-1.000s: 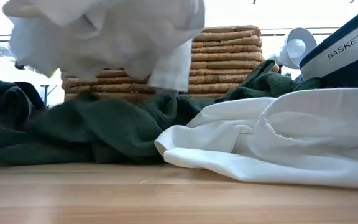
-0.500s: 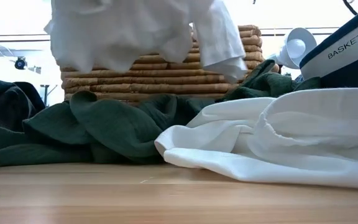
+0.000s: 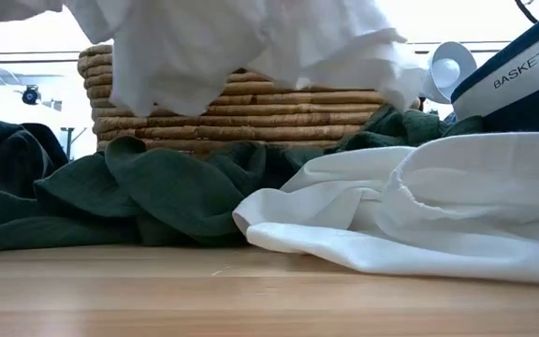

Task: Sort clothes
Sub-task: Put the white polo shirt into the blue laundry bin

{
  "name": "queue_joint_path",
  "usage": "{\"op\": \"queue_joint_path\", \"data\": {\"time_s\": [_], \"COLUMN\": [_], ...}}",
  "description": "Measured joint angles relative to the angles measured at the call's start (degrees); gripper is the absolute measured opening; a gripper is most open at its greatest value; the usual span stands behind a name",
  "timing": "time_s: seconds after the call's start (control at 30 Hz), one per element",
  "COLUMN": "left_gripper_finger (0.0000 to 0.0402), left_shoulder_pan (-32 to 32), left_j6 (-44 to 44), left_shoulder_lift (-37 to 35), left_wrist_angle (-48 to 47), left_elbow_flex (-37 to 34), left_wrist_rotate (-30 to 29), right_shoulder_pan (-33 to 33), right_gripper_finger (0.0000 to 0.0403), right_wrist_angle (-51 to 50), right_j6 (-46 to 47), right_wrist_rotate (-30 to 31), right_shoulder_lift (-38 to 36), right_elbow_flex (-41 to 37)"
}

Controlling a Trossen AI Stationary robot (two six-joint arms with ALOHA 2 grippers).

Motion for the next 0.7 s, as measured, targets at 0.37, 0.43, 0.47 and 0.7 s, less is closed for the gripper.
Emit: {"op": "queue_joint_path", "data": {"time_s": [0.37,0.43,0.47,0.7], "left_gripper_finger": [0.0194,0.0228,0.0243,0.0301], "left_shoulder_pan": [-0.5,-0.5,-0.5,-0.5], "left_j6": [-4.4,-5.5,-6.0,-7.1], "left_shoulder_lift": [-1.0,-1.1,-1.2,-2.1], "left_wrist_angle": [-8.7,-11.9,-13.4,-17.0], "left_elbow_flex": [2.6,2.6,2.5,2.5], "left_wrist_rotate": [3.2,3.2,3.2,2.5], "right_shoulder_pan": [0.0,0.0,0.0,0.0], "right_gripper_finger": [0.0009,0.0009,0.0009,0.0009], "right_wrist_angle": [-0.3,-0.6,-0.6,-2.5], "right_j6": [-0.1,0.4,0.5,1.9], "right_wrist_rotate": [0.1,0.1,0.1,2.9], "right_shoulder_lift": [-1.3,-1.6,-2.0,-5.5], "right_elbow_flex": [0.0,-0.1,-0.1,-0.1]}}
